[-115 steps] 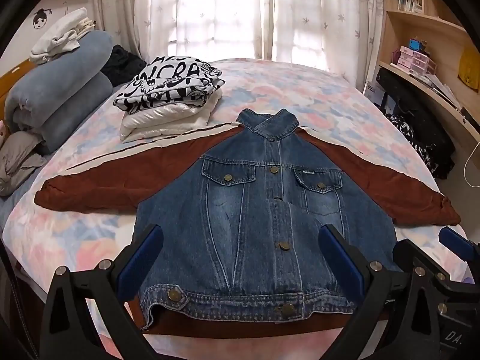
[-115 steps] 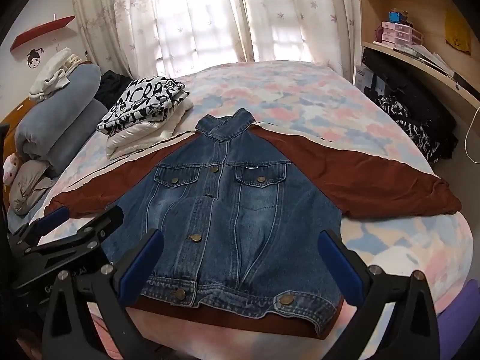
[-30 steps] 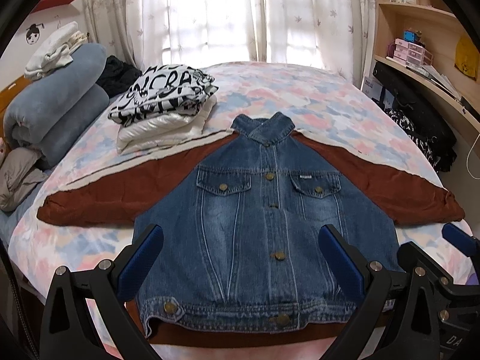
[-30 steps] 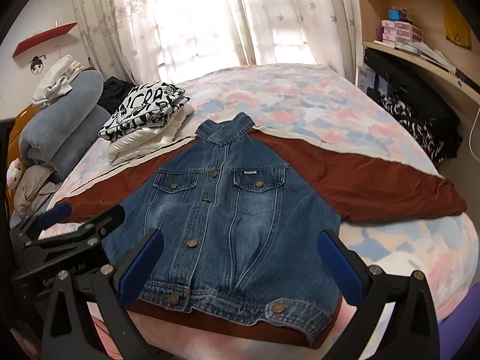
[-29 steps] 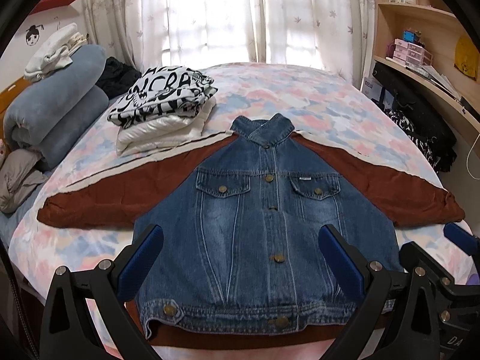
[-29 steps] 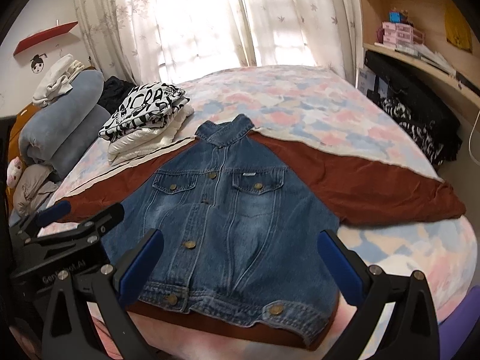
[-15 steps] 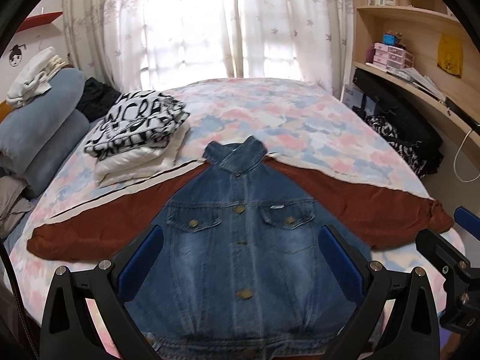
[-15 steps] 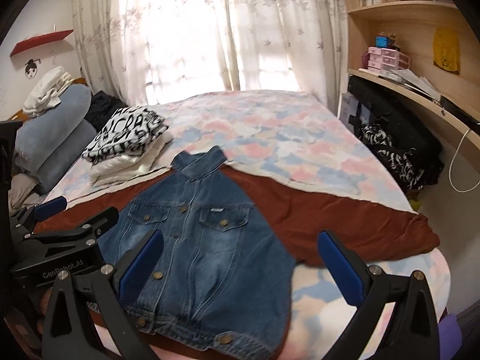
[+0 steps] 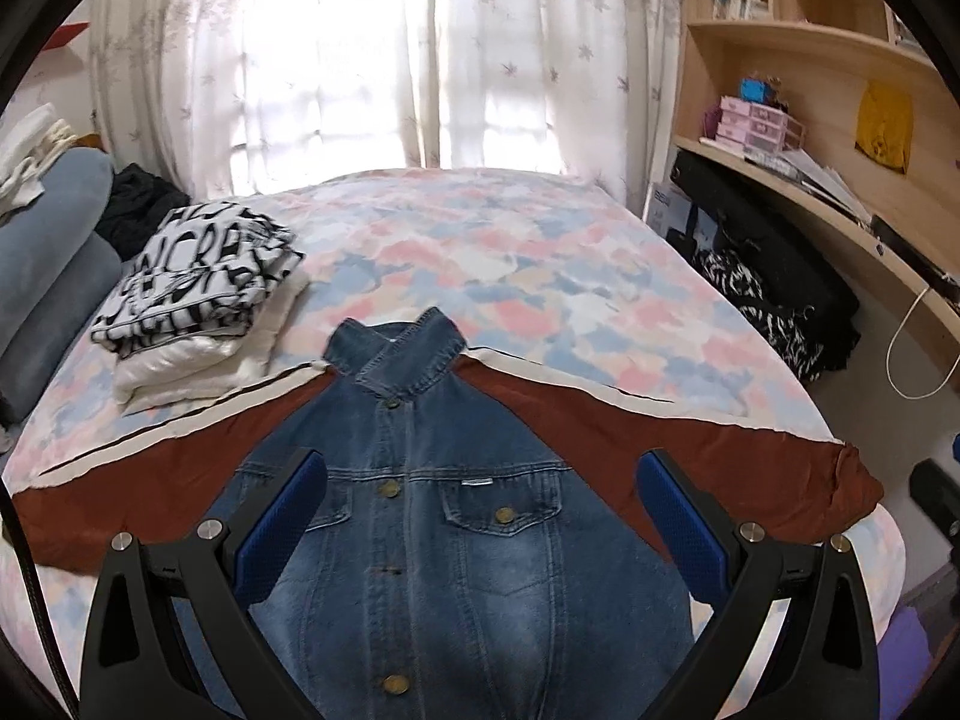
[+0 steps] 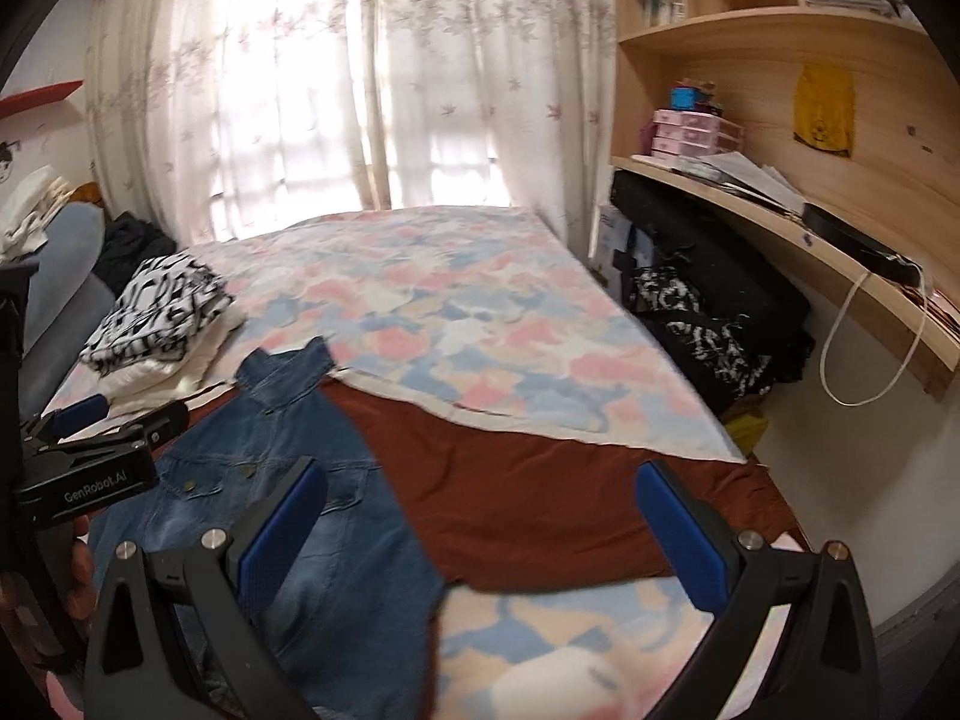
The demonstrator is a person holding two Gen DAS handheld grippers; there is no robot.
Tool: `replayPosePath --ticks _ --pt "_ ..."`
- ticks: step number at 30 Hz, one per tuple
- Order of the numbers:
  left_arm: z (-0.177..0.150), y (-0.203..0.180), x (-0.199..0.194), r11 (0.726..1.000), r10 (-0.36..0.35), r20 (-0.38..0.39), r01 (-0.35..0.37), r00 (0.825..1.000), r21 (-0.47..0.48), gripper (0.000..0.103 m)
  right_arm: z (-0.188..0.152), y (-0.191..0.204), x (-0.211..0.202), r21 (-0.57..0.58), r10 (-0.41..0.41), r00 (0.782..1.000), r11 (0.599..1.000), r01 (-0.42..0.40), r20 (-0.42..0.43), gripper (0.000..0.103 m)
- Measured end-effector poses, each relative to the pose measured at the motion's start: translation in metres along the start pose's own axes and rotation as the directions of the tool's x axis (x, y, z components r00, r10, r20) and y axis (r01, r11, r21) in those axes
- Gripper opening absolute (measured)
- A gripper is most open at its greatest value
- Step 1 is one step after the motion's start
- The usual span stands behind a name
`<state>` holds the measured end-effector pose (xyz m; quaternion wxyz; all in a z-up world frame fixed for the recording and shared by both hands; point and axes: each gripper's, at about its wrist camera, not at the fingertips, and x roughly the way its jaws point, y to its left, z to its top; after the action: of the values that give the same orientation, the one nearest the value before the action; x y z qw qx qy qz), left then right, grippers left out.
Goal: Fold large clothes
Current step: 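Move the right tool to the brown sleeve cuff and grasp it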
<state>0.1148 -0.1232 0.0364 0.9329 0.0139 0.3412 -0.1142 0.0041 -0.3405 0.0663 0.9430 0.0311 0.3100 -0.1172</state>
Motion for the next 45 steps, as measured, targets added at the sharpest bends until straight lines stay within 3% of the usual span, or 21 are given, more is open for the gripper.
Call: replayPosePath --ticks 7,13,15,18,22,27,30,34,36,37,38,39,40,41,42,43,45 --pt "0.011 -0.055 0.033 0.997 0.005 -0.017 -0.003 1.000 0.075 0.102 0.004 -0.037 0.022 0.059 -0.007 1.000 0.998 0.009 -0.031 0.103" --pt "0.007 -0.107 0.069 0.989 -0.085 -0.063 0.092 0.994 0.120 0.102 -0.007 -0.074 0.053 0.133 -0.023 0.994 0.990 0.038 -0.106 0.103" --pt "0.004 -0.124 0.089 0.983 -0.144 -0.117 0.156 0.983 0.100 0.102 -0.015 -0.094 0.069 0.176 -0.033 0.988 0.983 0.060 -0.149 0.103" --pt "-0.004 -0.140 0.112 0.978 -0.178 -0.171 0.193 0.969 0.074 0.102 -0.030 -0.123 0.088 0.246 -0.024 0.979 0.966 0.074 -0.201 0.103" --pt "-0.020 -0.155 0.141 0.977 -0.198 -0.213 0.211 0.957 0.037 0.102 -0.065 -0.172 0.116 0.371 -0.018 0.960 0.920 0.125 -0.279 0.102" --pt "-0.037 -0.162 0.164 0.981 -0.177 -0.253 0.192 0.951 0.036 0.101 -0.104 -0.220 0.142 0.514 0.019 0.941 0.841 0.168 -0.338 0.088" --pt "-0.043 -0.163 0.175 0.982 -0.165 -0.274 0.183 0.948 0.042 0.095 -0.125 -0.244 0.156 0.616 0.056 0.933 0.765 0.188 -0.355 0.084" --pt "-0.049 -0.166 0.186 0.985 -0.146 -0.312 0.168 0.939 0.045 0.094 -0.141 -0.260 0.168 0.714 0.090 0.943 0.677 0.177 -0.319 0.083" --pt "-0.052 -0.166 0.191 0.985 -0.145 -0.332 0.167 0.932 0.037 0.085 -0.142 -0.262 0.173 0.738 0.080 0.950 0.650 0.181 -0.303 0.083" --pt "-0.054 -0.165 0.193 0.982 -0.166 -0.350 0.187 0.922 0.026 0.071 -0.140 -0.262 0.177 0.738 0.067 0.951 0.647 0.190 -0.303 0.083" --pt "-0.055 -0.163 0.196 0.977 -0.191 -0.368 0.211 0.910 0.015 0.064 -0.139 -0.262 0.179 0.737 0.053 0.950 0.645 0.202 -0.307 0.079" --pt "-0.056 -0.162 0.196 0.974 -0.205 -0.379 0.226 0.902 0.011 0.050 -0.137 -0.262 0.182 0.730 0.032 0.948 0.647 0.221 -0.316 0.063" --pt "-0.056 -0.160 0.196 0.972 -0.213 -0.386 0.235 0.898 0.010 0.044 -0.136 -0.262 0.183 0.725 0.027 0.946 0.649 0.228 -0.322 0.051" --pt "-0.056 -0.156 0.193 0.971 -0.215 -0.379 0.237 0.900 0.013 0.043 -0.134 -0.262 0.186 0.725 0.029 0.944 0.649 0.231 -0.327 0.023" --pt "-0.055 -0.150 0.187 0.972 -0.215 -0.360 0.236 0.908 0.016 0.043 -0.131 -0.261 0.187 0.727 0.030 0.944 0.646 0.233 -0.329 0.015" --pt "-0.054 -0.146 0.184 0.972 -0.213 -0.348 0.234 0.913 0.017 0.043 -0.125 -0.258 0.185 0.718 0.008 0.946 0.654 0.240 -0.323 0.014" --pt "-0.048 -0.130 0.170 0.973 -0.215 -0.319 0.230 0.923 0.011 0.043 -0.104 -0.243 0.173 0.666 -0.060 0.957 0.706 0.241 -0.284 0.011"
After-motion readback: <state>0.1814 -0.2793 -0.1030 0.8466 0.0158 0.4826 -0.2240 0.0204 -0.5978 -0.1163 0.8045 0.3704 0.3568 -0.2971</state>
